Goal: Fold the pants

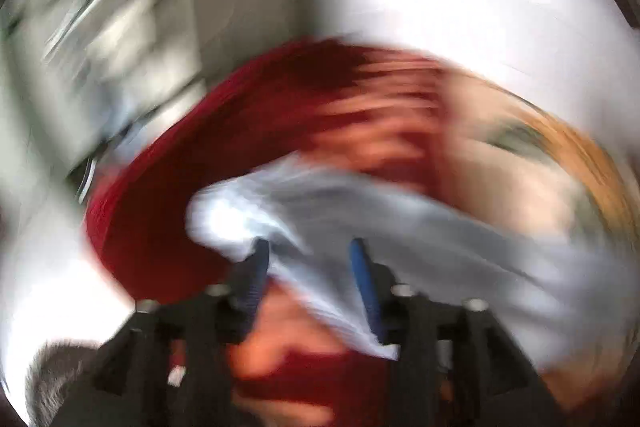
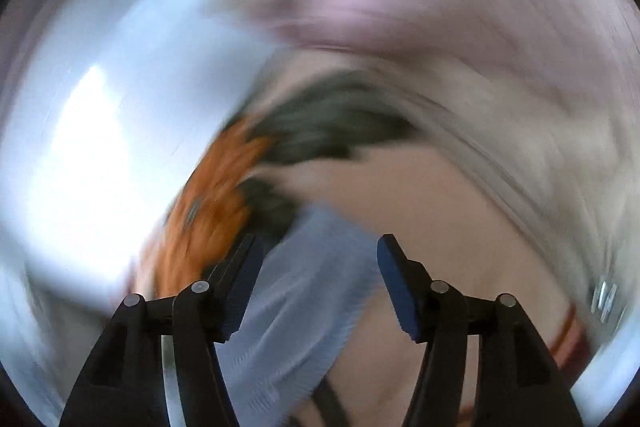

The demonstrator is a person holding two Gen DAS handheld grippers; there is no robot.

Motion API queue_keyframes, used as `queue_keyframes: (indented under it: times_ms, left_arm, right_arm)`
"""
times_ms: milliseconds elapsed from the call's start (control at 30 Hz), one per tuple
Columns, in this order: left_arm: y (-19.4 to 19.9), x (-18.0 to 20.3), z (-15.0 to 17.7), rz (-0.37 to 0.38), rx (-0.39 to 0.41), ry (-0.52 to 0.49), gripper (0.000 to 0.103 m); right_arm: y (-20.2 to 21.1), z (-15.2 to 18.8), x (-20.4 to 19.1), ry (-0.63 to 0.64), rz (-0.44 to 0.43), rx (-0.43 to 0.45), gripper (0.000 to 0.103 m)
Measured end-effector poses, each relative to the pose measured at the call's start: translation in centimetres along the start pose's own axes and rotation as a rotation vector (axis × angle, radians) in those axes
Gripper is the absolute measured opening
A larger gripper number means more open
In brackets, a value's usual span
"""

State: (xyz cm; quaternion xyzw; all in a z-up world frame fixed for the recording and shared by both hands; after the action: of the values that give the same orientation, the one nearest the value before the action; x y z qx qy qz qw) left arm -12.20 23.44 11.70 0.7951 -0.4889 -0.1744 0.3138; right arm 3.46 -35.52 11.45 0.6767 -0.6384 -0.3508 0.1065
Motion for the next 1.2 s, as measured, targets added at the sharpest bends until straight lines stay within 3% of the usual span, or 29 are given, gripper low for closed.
queue_keyframes:
  times_ms: [67, 100, 133, 167, 200, 267, 333, 433, 500, 567, 633, 733, 800, 933, 1033, 1200]
  left_arm:
    - [0.3, 6.5, 1.2, 0.246, -0.090, -0.158, 0.036]
    - [-0.2, 10.0, 1.9, 0.372, -0.167, -0.209, 0.017]
    - [-0.7, 12.4, 2.6, 0.452, -0.217, -0.243, 0.013]
    - [-1.3, 14.9, 3.3, 0.503, -0.260, -0.283, 0.013]
    - [-1.8, 16.0, 3.8, 0.498, -0.281, -0.299, 0.013]
    - [-2.4, 16.4, 4.3, 0.492, -0.345, -0.238, 0.013]
    - [-3.5, 15.1, 4.2, 0.553, -0.445, -0.116, 0.014]
    - [-6.2, 15.7, 4.6, 0.531, -0.489, -0.160, 0.014]
    - [-8.3, 15.1, 4.2, 0.526, -0.511, -0.081, 0.014]
    - [-10.2, 13.8, 4.3, 0.592, -0.570, 0.068, 0.014]
    - [-11.3, 13.0, 4.5, 0.635, -0.600, 0.165, 0.013]
    - [-11.5, 12.2, 4.3, 0.679, -0.625, 0.194, 0.014]
    - [-11.4, 11.9, 4.3, 0.690, -0.631, 0.179, 0.014]
    - [-11.2, 13.1, 4.3, 0.662, -0.617, 0.118, 0.016]
    - [-10.9, 13.9, 4.2, 0.664, -0.613, 0.071, 0.021]
    - [-11.9, 12.9, 4.0, 0.706, -0.670, 0.129, 0.020]
  right_arm:
    - [-0.2, 2.0, -8.0, 0.366, -0.109, -0.046, 0.051]
    - [-0.4, 3.7, -11.6, 0.525, -0.159, -0.079, 0.049]
    - [-0.9, 5.8, -15.3, 0.689, -0.217, -0.124, 0.045]
    - [-1.3, 7.8, -18.2, 0.823, -0.273, -0.166, 0.041]
    - [-1.6, 9.4, -20.0, 0.917, -0.312, -0.195, 0.041]
    - [-3.0, 11.9, -22.8, 1.072, -0.351, -0.242, 0.041]
    - [-5.1, 12.4, -24.3, 1.104, -0.357, -0.299, 0.041]
    - [-8.2, 12.9, -24.7, 1.087, -0.422, -0.468, 0.041]
    - [-9.5, 13.6, -24.7, 1.116, -0.414, -0.549, 0.040]
    - [-10.2, 13.2, -24.6, 1.100, -0.422, -0.549, 0.036]
    - [-10.5, 11.7, -24.5, 0.992, -0.498, -0.574, 0.036]
    - [-10.8, 9.5, -24.4, 0.821, -0.605, -0.587, 0.036]
    - [-11.6, 9.3, -24.9, 0.772, -0.614, -0.608, 0.037]
    - [-13.0, 11.6, -29.1, 0.907, -0.599, -0.632, 0.035]
    - [-12.7, 13.3, -31.7, 1.056, -0.601, -0.587, 0.022]
    - [-13.0, 15.2, -34.7, 1.196, -0.605, -0.573, 0.022]
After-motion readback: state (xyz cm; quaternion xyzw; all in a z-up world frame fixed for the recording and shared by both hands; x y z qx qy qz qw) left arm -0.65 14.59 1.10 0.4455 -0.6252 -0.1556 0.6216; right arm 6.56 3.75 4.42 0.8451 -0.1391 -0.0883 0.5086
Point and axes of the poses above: each gripper's, at about its wrist camera, not at the fingertips, and y roughly against the way its jaws point, x to its right, z to its underside, the point moved 1 cm from there along -y, roughly the way its jaws point, and after that the axes turned 6 degrees about y, right-handed, at the moved point
